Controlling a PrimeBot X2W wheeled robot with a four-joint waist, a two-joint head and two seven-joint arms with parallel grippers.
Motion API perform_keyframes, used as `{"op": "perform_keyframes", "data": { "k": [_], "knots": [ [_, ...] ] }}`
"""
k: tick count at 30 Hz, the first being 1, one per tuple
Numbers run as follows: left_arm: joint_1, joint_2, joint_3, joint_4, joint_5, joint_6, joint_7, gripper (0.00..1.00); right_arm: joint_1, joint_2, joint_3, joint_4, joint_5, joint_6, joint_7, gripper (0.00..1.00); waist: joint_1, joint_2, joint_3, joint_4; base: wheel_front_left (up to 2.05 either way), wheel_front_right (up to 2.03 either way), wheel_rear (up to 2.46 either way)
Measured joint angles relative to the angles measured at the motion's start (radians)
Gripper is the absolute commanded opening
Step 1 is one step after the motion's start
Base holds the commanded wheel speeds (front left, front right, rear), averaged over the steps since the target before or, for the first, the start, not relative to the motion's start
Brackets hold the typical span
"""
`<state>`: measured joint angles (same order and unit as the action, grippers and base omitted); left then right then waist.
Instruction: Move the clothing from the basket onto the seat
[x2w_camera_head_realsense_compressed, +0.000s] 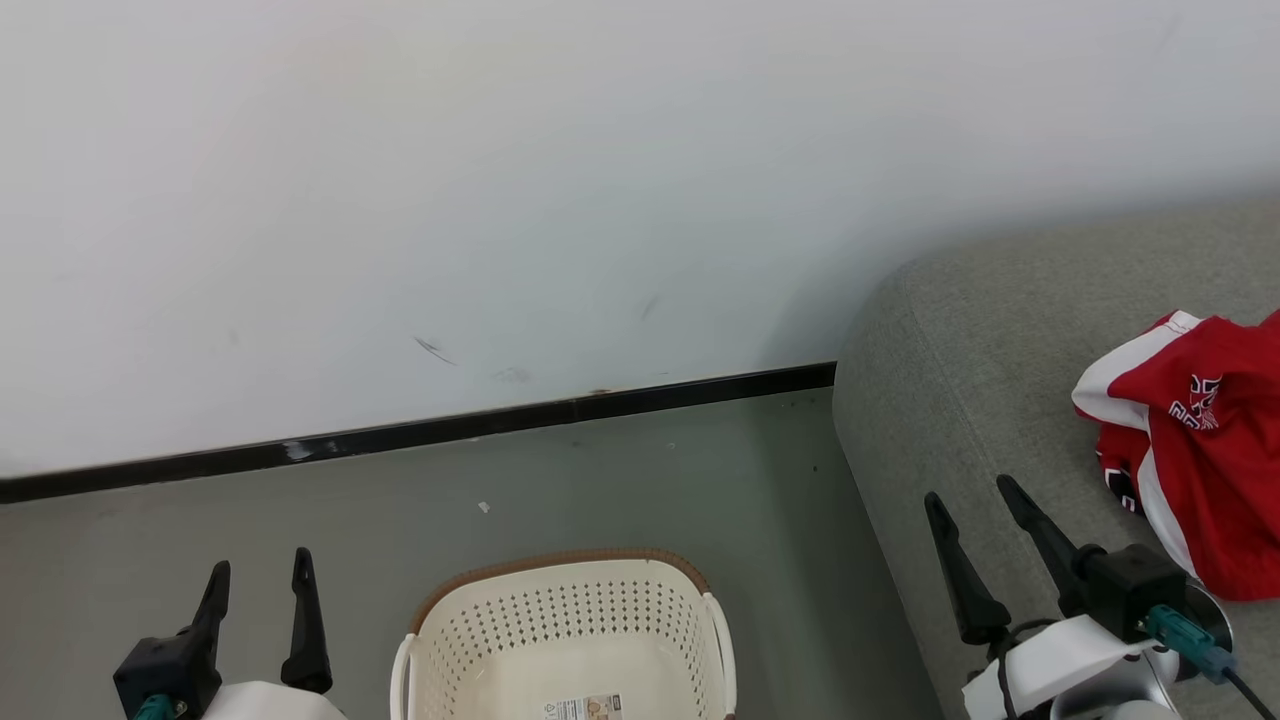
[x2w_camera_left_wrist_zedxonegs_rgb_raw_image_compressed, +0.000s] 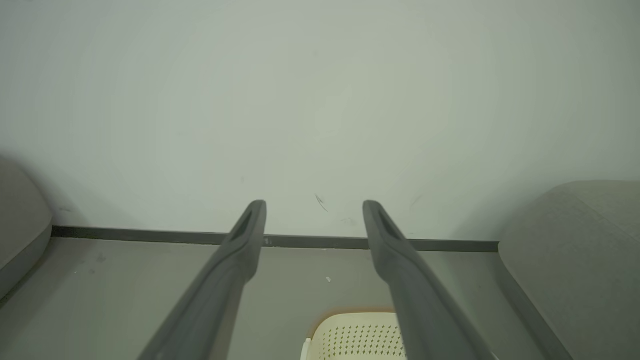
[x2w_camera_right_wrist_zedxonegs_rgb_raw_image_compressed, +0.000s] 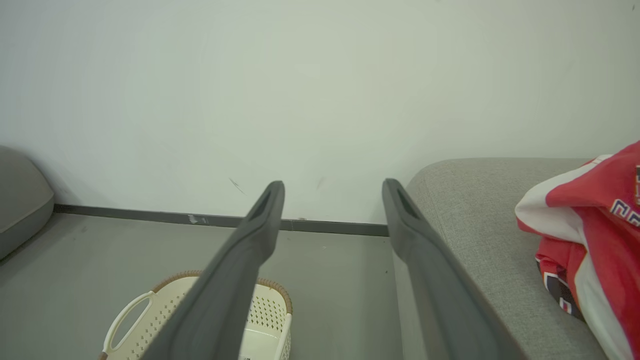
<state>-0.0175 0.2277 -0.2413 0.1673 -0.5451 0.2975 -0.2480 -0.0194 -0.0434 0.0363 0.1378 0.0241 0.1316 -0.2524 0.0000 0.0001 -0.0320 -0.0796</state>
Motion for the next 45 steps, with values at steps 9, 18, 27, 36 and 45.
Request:
{"op": "perform_keyframes", "data": {
  "k": [9, 18, 27, 36, 45],
  "knots": [
    [0.007, 0.004, -0.006, 0.0, 0.002, -0.002, 0.0, 1.0, 0.019, 0.001, 0.006, -0.018, 0.029, 0.0, 0.0, 1.0, 0.0, 0.0, -0.005, 0.009, 0.0, 0.0, 0.0],
    [0.009, 0.01, -0.006, -0.001, 0.002, -0.002, 0.0, 1.0, 0.022, 0.001, 0.006, -0.032, 0.035, 0.0, 0.0, 1.0, 0.0, 0.0, -0.007, 0.018, 0.0, 0.0, 0.0],
    [0.036, -0.015, -0.019, 0.04, 0.0, -0.002, 0.0, 0.0, 0.06, 0.01, 0.013, 0.007, 0.039, 0.0, 0.002, 0.0, 0.0, 0.0, -0.008, 0.023, 0.0, 0.0, 0.0],
    [0.051, -0.035, -0.001, 0.046, -0.055, -0.02, 0.023, 0.0, 0.084, 0.012, 0.028, 0.005, 0.095, 0.0, 0.002, 0.0, 0.0, 0.0, -0.007, 0.024, 0.0, 0.0, 0.0],
    [0.05, -0.048, 0.03, 0.043, -0.174, -0.055, 0.06, 0.0, 0.103, 0.012, 0.04, -0.02, 0.264, 0.0, 0.005, 0.0, 0.0003, 0.0, -0.002, 0.029, 0.0, 0.0, 0.0]
  ]
}}
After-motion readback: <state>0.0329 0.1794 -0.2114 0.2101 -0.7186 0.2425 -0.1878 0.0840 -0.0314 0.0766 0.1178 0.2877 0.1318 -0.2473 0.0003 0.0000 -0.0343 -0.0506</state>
